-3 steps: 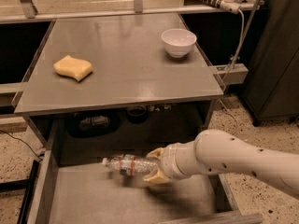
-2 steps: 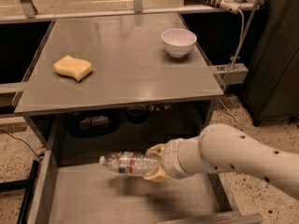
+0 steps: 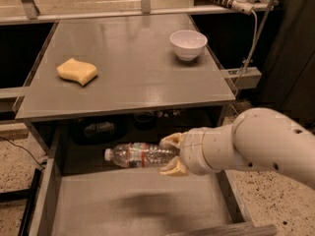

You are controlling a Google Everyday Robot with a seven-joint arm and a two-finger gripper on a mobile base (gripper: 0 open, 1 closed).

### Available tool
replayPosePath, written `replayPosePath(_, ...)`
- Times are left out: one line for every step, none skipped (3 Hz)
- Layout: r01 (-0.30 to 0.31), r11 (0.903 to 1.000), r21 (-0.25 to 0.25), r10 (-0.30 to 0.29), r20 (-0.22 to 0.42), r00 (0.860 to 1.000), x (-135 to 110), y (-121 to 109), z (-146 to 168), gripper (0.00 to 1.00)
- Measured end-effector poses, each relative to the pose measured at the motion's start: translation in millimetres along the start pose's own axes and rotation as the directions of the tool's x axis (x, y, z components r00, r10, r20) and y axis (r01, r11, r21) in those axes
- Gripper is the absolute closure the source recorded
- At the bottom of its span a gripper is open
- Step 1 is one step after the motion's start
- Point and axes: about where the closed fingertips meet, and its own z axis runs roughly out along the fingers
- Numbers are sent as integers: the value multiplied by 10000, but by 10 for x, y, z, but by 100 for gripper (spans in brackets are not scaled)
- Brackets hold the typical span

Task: Pick water bottle from top drawer and place on counter

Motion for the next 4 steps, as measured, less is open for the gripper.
replayPosePath(544,9974,477,-538,-138,9985,-173,-302,-401,100)
replayPosePath(1060,9873,1187,-1053,-120,9944,-416,-853,-919,100)
replayPosePath(1060,9872,1187,-1053,-120,9944,-416,-853,-919,100)
replayPosePath(937,9871,1299,-939,-47,9956,-431,-979,-866,100)
